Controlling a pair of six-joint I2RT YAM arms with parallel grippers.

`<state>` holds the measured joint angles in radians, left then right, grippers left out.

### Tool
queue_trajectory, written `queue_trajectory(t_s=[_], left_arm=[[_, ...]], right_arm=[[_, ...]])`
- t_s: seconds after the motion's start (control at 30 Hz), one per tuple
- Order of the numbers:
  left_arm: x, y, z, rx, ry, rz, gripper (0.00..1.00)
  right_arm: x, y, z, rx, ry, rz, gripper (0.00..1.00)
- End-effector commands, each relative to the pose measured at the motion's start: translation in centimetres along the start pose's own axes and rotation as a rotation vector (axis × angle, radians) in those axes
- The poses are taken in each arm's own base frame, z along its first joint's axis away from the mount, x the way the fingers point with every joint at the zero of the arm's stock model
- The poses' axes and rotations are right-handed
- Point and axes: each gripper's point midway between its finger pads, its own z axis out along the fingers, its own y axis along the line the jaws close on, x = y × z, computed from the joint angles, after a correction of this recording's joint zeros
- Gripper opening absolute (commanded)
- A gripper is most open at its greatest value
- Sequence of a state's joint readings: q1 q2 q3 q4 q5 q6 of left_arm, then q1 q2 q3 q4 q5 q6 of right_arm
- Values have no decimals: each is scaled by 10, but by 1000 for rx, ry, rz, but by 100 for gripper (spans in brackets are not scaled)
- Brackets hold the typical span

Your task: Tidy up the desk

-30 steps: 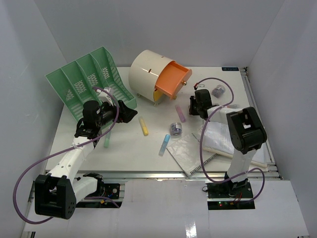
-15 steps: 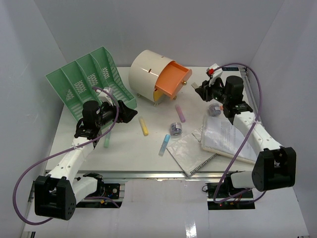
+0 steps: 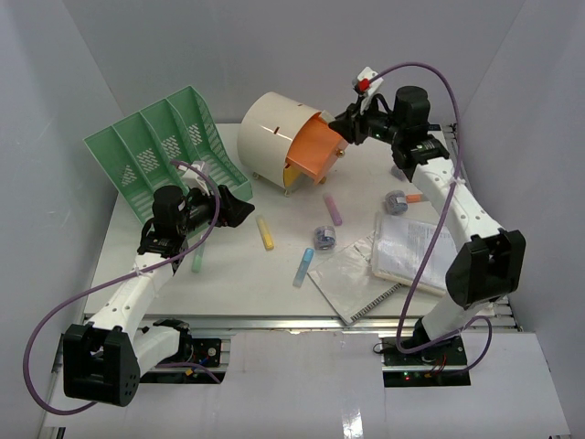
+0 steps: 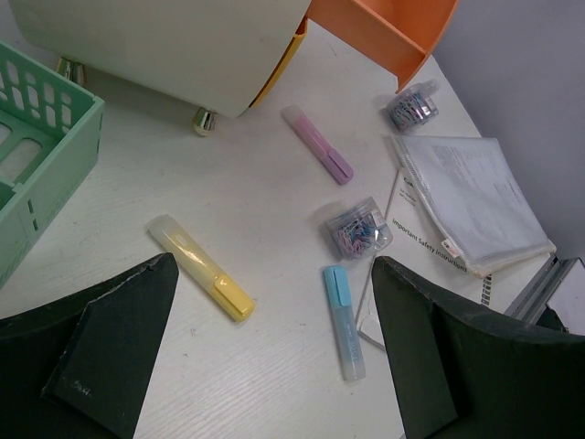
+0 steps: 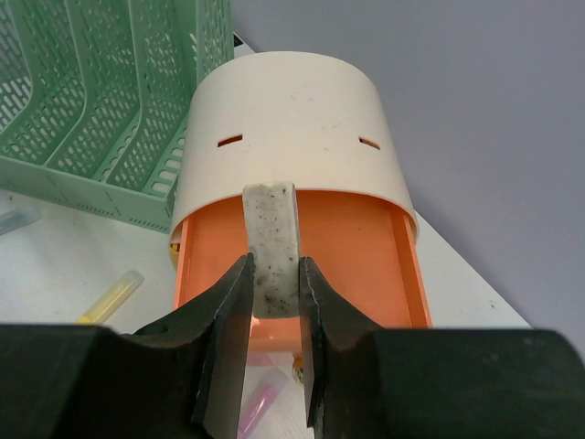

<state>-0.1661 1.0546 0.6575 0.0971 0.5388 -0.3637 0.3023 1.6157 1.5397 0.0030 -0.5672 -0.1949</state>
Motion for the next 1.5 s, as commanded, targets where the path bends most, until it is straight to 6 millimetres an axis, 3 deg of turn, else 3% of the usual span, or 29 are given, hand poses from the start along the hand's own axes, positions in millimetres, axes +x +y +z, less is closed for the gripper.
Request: queue_trajectory(t_s=[0.0,0.1,0.23,0.33,0.47,0.6,0.67,0.83,0.93,1.03,1.1,1.27,1.37,1.47], left_arm=[[-18,-10,-3,22,-39,35,98],[-18,-10,-2,22,-37,35,98],[-18,-11,-2,25,-35,36,98],[-17,-10,-2,24,-34,35,98],[-17,-11,-2,28,-33,35,98],[-17,-12,-2,33,-33,36,98],[-18,-13,-2,37,-33,37,98],[-16,-15,-2,49,-26,37,98],[-15,-16,-1,55,-22,36,98],[-13,-16,0,58,-16,33,98],[-12,-16,1,59,-12,30,98],[-8,-14,3,53,-3,27,98],[-7,-11,3,45,3,27,98],[-5,-9,5,38,10,24,98]], right_arm=[[-1,-5,22,16,31,-22,14],[8,-8,32,22,52,-36,18],[15,-12,40,31,69,-42,55],[11,-13,40,31,65,-47,70],[-7,-10,34,23,36,-48,78],[-23,-8,17,6,1,-27,78],[-31,-2,3,-27,-18,-26,78],[-28,-13,-54,-32,-53,1,78],[2,-21,-89,-24,-84,19,78],[41,6,-101,-127,-123,-18,78],[83,24,-103,-168,-106,-24,78],[116,15,-91,-85,-142,81,75],[140,-1,-77,-17,-140,342,68],[186,-15,-57,43,-84,620,62]])
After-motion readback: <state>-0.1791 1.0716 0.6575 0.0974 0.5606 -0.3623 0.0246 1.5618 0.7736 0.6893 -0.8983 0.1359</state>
